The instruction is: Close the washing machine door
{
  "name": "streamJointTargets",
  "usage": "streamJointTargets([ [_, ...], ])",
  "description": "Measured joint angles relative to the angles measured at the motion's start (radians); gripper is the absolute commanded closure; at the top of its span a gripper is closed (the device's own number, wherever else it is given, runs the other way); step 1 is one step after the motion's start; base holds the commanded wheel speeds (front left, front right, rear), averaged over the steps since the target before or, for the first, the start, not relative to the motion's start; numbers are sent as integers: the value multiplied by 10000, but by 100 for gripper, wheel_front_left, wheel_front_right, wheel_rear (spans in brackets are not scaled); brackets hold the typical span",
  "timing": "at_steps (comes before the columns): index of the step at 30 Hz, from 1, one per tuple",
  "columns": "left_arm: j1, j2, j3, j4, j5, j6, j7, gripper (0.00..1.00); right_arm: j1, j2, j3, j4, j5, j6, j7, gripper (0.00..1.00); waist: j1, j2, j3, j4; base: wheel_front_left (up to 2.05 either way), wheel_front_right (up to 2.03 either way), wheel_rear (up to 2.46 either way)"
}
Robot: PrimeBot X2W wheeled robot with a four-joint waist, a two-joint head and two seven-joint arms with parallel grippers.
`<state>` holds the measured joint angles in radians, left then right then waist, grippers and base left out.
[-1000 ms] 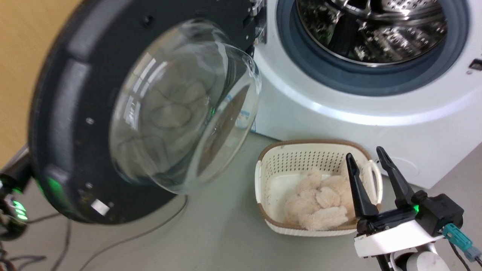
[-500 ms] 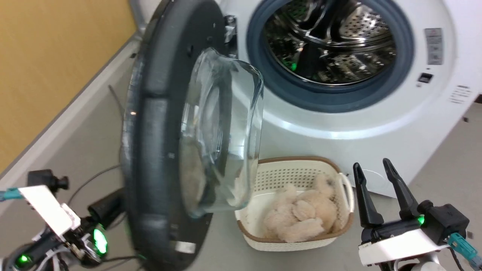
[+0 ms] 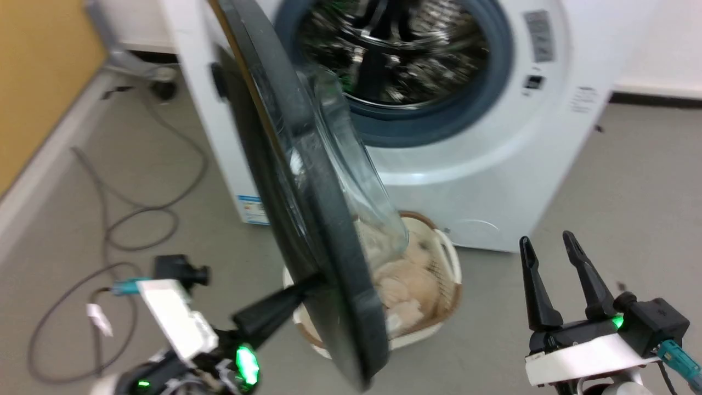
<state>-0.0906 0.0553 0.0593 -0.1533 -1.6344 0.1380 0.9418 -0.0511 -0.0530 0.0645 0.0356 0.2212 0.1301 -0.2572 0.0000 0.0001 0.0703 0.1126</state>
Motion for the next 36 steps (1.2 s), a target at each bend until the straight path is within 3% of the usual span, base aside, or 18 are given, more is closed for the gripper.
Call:
streamJointTargets([
  [7, -128, -50, -1160, 966, -349, -765, -1457, 100, -111, 8, -90, -121, 4, 0, 0, 0, 0, 0, 404, -1260, 0, 0, 0],
  [14, -1318, -33, -1870, 2157, -878, -1649, -3365, 100, -205, 10, -59, -157, 96, 0, 0, 0, 1, 0, 938, -2478, 0, 0, 0],
  [23, -3158, -50, -2468, 3868, -1030, -2311, -5977, 100, -316, 10, -2, -157, 355, 0, 0, 0, 0, 0, 1416, -3793, 0, 0, 0],
  [29, -4009, -63, -2685, 4604, -779, -2556, -7273, 100, -316, 10, 67, -144, 431, 0, 0, 0, 0, 0, 1495, -4104, 0, 0, 0],
  [36, -3972, -21, -3089, 4767, -422, -2617, -7348, 100, -314, 12, 65, -134, 441, -2, 0, 0, 0, 0, 1317, -3780, 0, 0, 0],
])
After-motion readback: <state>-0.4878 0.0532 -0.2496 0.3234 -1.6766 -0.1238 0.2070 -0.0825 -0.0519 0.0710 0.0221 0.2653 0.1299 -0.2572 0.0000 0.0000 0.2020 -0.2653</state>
